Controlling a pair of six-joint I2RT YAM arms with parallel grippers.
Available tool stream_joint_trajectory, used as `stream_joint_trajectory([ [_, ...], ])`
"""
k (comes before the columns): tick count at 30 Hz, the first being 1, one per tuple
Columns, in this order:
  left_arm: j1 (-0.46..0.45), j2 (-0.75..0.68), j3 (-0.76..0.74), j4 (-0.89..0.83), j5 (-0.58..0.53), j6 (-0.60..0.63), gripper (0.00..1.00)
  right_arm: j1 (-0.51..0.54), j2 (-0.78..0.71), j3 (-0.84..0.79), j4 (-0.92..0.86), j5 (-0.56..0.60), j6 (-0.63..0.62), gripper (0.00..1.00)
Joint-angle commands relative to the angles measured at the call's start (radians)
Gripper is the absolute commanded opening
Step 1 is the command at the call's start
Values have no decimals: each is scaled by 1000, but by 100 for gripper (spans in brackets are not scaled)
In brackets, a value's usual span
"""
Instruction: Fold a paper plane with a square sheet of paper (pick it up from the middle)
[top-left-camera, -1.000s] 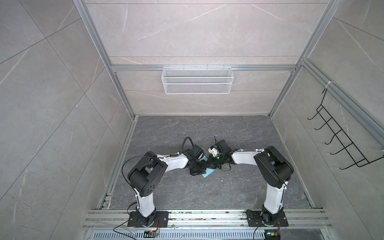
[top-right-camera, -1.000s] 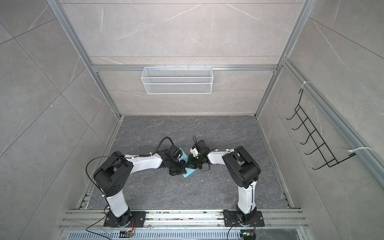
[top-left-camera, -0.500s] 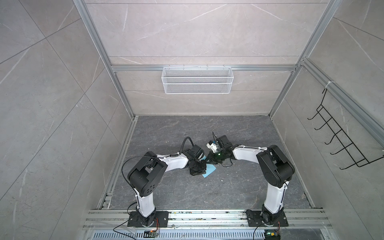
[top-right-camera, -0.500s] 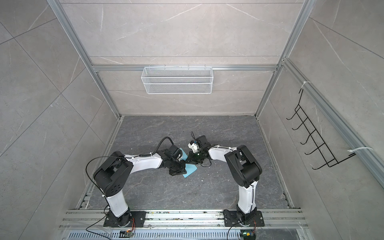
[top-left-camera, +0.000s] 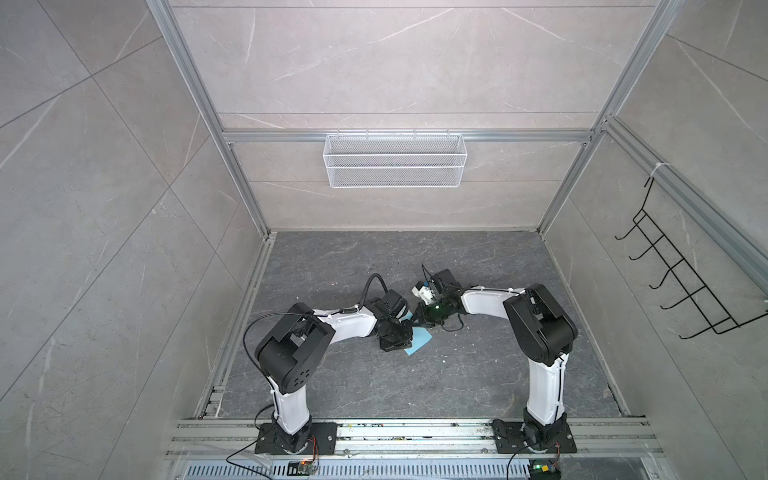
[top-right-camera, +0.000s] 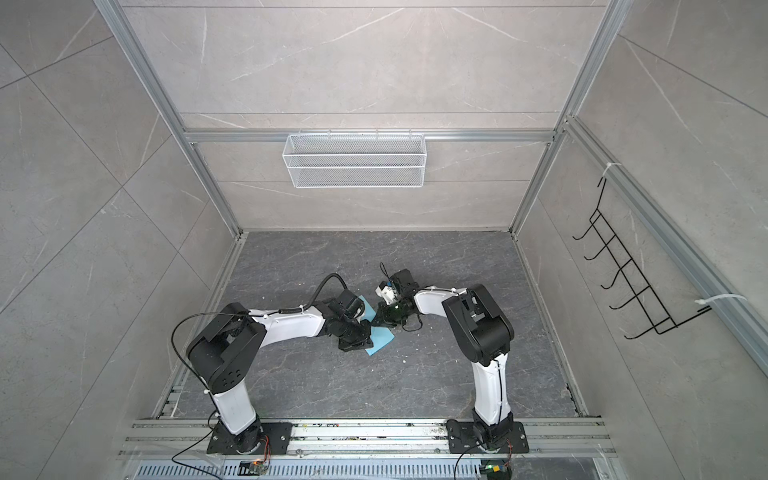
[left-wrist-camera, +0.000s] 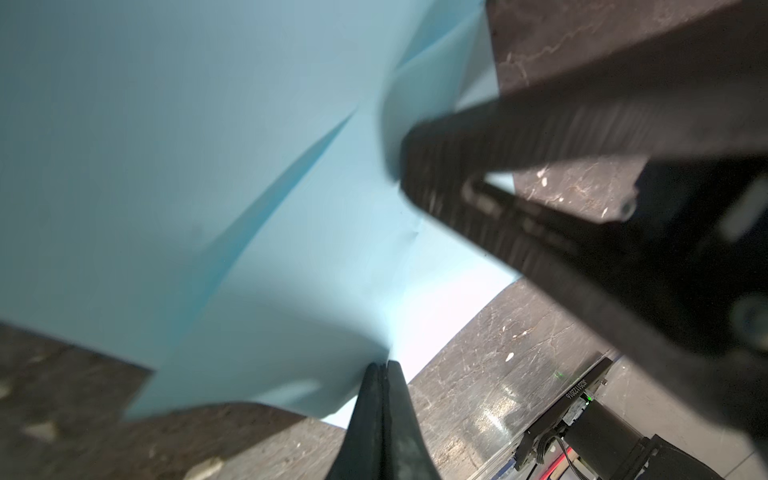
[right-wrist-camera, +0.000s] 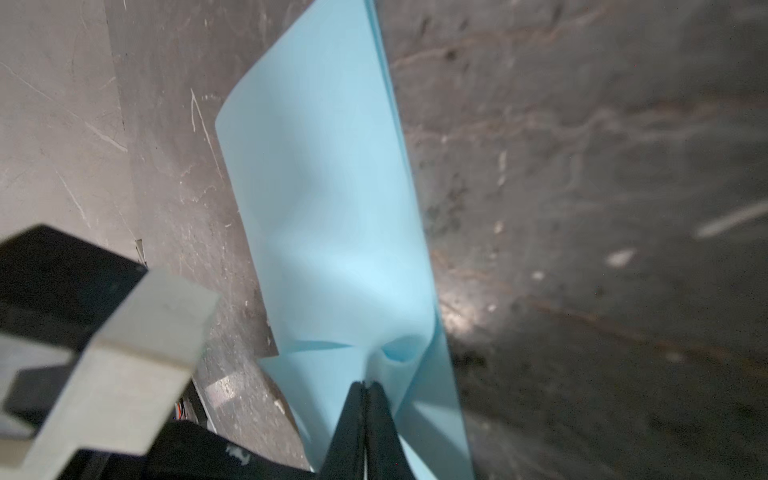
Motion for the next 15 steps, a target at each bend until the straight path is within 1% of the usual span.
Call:
stream_joint_trajectory([
  [1,-4,12,-38,-104,-39,24,0,-43,52,49,-31,66,-39,9],
  [5,-4,7,-43,-105,-38,27,0,-76,69,93,-31,79,-39,8],
  [8,-4,-1,-48,-105,-40,31,0,-78,0,97,-62,52,-34,9],
  [11,-4,-5,-48,-102,-48,39,0,-75,-130,24,-46,25,-9,9],
  [13,-4,-2,-45,-96,-48,42,0,-67,-175,-33,-36,8,13,9],
  [15,-4,1,-42,-94,-51,41,0,-50,-189,-83,-13,0,35,9],
])
